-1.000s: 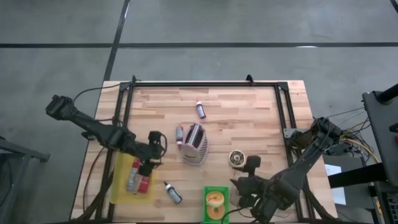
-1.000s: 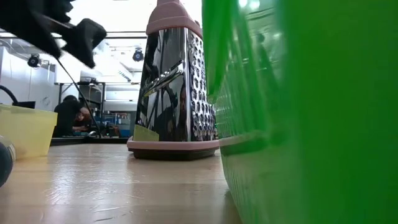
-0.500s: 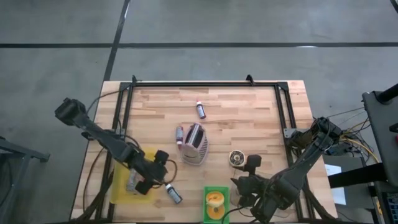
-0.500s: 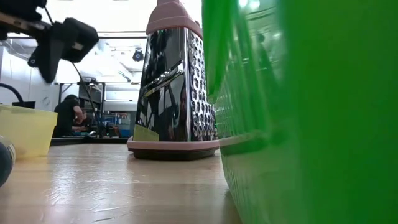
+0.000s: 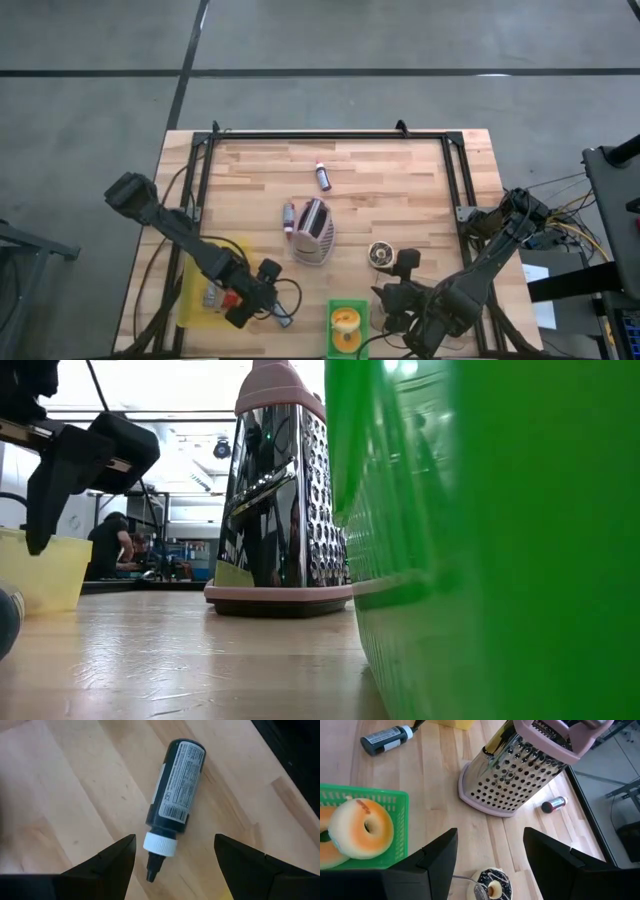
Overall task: Pick & Place Food Item
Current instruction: Put the black food coloring bottle into the transparent bin
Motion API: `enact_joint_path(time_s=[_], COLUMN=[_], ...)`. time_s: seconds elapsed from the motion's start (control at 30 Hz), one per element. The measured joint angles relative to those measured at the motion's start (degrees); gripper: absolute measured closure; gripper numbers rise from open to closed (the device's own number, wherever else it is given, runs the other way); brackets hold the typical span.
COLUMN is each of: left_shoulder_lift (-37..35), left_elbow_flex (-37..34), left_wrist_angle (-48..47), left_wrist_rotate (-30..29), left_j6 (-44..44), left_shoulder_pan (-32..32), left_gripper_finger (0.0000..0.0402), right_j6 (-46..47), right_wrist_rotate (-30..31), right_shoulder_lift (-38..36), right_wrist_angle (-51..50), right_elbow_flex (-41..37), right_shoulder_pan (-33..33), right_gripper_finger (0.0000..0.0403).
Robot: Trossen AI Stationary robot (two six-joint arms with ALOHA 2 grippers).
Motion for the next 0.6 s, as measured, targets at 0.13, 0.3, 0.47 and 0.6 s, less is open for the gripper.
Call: enact_joint_path(time_s=[0.13,0.3,0.47,0.6], left_shoulder_lift=[1.36,3.1,4.67,6.4], left_elbow_flex=[0.82,0.43,0.27,0.28], left_wrist_angle=[1.06,2.42,2.8,3.64], left_wrist_rotate=[0.01,0.0,0.0,0.36], left_j6=[0.03,0.21,0.18,-0.08], left_shoulder_pan=[-0.11,-0.11,-0.11,-0.11], left_gripper_finger=[0.0129,0.0129,0.0129,0.0129], right_j6=[0.0,0.0,0.0,0.0], right_wrist_rotate=[0.0,0.0,0.0,0.0], right_shoulder_lift=[0.0,0.0,0.0,0.0], right_wrist_angle=[0.0,0.02,0.05,0.08], right_elbow_flex=[0.0,0.0,0.0,0.0], right_shoulder_pan=[0.0,0.0,0.0,0.0], right_gripper_finger=[0.0179,0.0179,0.0179,0.0179])
